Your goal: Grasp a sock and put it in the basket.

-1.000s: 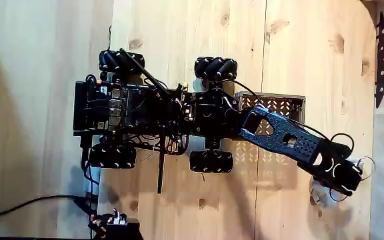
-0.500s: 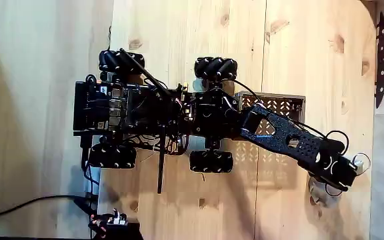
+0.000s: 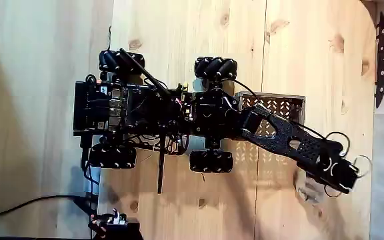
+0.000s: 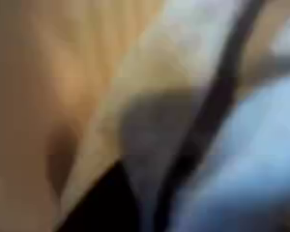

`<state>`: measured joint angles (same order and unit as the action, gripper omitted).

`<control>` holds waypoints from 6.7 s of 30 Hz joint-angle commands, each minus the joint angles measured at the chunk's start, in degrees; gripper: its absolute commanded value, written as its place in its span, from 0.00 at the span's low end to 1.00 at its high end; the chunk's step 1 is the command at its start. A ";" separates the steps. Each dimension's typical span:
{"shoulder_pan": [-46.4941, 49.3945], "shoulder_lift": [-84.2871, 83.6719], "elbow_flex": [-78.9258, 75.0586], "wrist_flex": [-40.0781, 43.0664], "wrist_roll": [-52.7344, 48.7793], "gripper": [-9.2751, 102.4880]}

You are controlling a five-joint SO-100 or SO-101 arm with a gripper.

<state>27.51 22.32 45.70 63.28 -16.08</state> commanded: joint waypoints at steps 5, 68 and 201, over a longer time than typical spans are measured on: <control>-4.13 19.16 -15.03 18.72 18.63 0.08; -22.15 138.60 88.42 16.26 23.38 0.08; -22.41 163.74 124.10 16.70 19.60 0.09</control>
<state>4.66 185.54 169.54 71.81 3.25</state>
